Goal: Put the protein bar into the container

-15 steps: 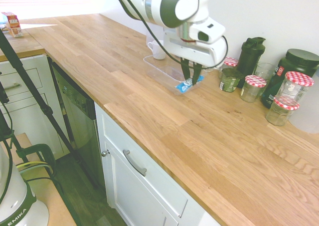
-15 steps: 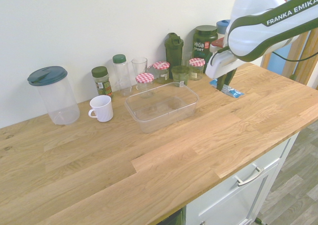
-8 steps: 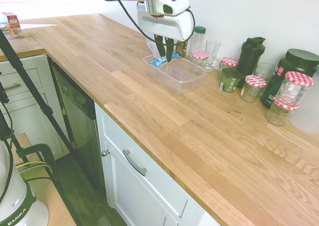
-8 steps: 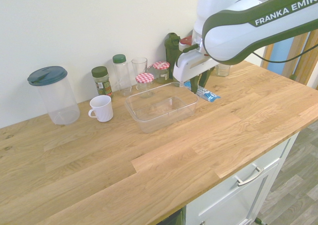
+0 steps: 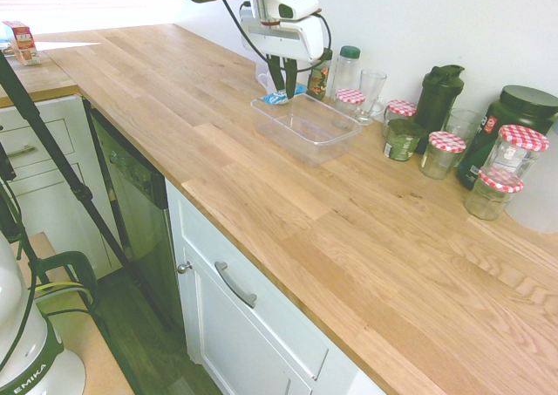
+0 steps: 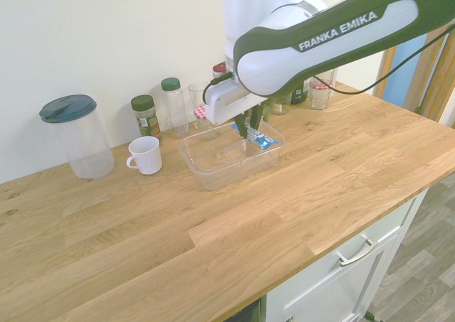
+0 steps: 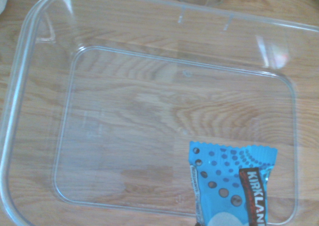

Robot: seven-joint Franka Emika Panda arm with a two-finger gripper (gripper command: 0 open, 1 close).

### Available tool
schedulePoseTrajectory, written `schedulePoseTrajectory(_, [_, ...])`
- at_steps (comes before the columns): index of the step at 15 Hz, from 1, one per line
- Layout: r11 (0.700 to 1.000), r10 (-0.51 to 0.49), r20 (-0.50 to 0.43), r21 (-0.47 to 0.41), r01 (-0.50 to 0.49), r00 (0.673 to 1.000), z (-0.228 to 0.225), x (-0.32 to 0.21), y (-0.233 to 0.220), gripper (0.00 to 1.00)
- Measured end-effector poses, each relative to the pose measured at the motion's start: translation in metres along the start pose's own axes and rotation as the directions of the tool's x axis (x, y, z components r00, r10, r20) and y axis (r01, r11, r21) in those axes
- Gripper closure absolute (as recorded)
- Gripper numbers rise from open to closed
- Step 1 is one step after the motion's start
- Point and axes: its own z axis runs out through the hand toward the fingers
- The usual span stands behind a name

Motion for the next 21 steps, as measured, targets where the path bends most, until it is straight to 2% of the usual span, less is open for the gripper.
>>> schedulePoseTrajectory(7, [0.999,-0.014,0.010,-0.045,0.014,1.000,0.037,0.001,-0.020,1.00])
schedulePoseTrajectory(21, [0.997,-0.024,0.008,-0.069,0.024,1.000,0.074,0.004,-0.047,1.00])
